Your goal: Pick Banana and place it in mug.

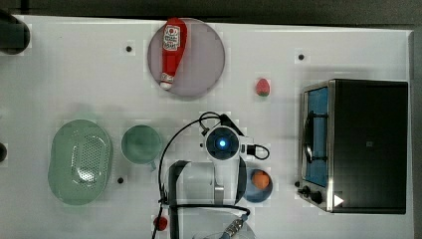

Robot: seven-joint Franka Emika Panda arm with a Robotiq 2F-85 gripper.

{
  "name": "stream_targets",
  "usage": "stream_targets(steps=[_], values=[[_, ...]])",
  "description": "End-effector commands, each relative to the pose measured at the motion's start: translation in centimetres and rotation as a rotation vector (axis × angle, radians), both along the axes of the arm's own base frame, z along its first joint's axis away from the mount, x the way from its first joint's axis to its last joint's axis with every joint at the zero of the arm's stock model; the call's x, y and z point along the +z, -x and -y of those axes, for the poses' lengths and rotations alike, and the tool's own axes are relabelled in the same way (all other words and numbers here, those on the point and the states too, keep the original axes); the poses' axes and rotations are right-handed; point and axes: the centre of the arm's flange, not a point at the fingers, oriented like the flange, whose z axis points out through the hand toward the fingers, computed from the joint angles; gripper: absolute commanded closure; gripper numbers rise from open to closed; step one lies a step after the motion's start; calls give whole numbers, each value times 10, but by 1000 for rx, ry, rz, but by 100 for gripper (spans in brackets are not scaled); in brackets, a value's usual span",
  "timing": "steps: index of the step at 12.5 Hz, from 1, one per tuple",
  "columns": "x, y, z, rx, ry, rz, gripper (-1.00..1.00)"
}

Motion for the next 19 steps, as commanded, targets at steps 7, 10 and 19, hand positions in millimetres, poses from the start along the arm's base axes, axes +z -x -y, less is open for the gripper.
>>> stream_targets(steps=[7, 10, 19], values=[[47, -23, 2, 16, 0, 142, 53], [123, -37, 1, 17, 2, 248, 53], [361, 0, -87, 103, 47, -3, 53]])
